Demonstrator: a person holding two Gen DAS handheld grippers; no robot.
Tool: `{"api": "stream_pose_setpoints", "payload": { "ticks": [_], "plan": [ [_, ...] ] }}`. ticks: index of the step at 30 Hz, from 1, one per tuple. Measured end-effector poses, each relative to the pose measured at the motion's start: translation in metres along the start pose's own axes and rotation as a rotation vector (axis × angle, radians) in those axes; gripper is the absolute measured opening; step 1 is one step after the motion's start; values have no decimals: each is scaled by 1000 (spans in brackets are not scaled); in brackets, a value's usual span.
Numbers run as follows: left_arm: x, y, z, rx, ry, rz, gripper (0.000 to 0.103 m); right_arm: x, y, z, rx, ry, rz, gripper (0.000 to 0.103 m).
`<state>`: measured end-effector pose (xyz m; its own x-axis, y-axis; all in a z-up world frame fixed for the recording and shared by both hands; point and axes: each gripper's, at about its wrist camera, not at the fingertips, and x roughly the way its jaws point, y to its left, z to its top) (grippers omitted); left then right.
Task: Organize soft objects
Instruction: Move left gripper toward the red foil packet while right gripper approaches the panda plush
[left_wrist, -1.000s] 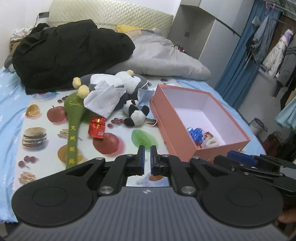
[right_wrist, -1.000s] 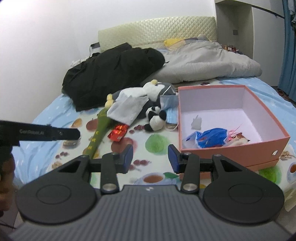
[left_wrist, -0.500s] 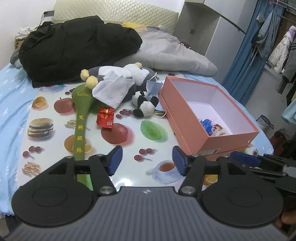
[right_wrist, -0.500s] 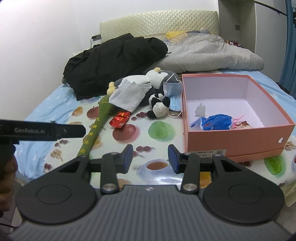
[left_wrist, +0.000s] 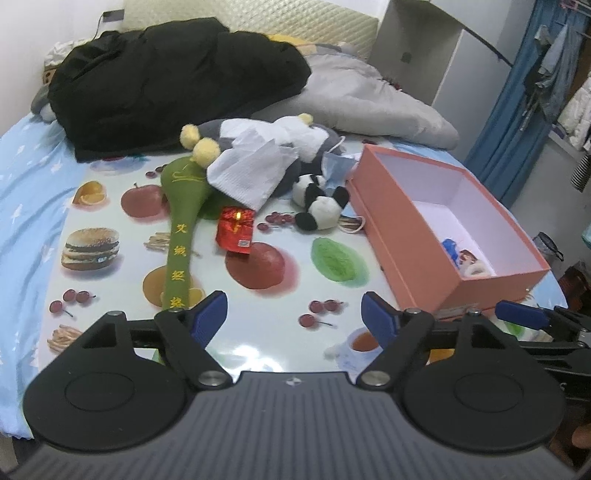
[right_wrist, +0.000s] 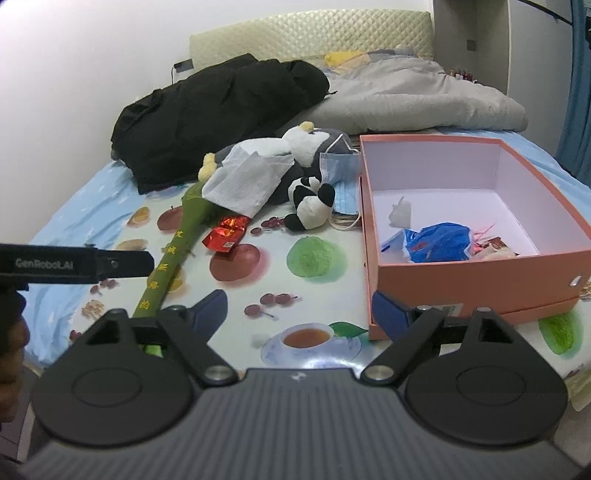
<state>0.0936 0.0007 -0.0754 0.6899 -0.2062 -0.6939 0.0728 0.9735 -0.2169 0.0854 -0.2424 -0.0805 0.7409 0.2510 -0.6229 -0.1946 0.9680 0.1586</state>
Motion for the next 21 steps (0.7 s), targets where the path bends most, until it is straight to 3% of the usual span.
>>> {"api": "stream_pose_setpoints", "payload": {
  "ticks": [18,21],
  "plan": [
    [107,45,22,-23,28,54,83,96,8,22,-49,39,41,86],
    [127,49,29,-18,17,49,83,116,14,27,-79,20,-2,86]
  ]
}}
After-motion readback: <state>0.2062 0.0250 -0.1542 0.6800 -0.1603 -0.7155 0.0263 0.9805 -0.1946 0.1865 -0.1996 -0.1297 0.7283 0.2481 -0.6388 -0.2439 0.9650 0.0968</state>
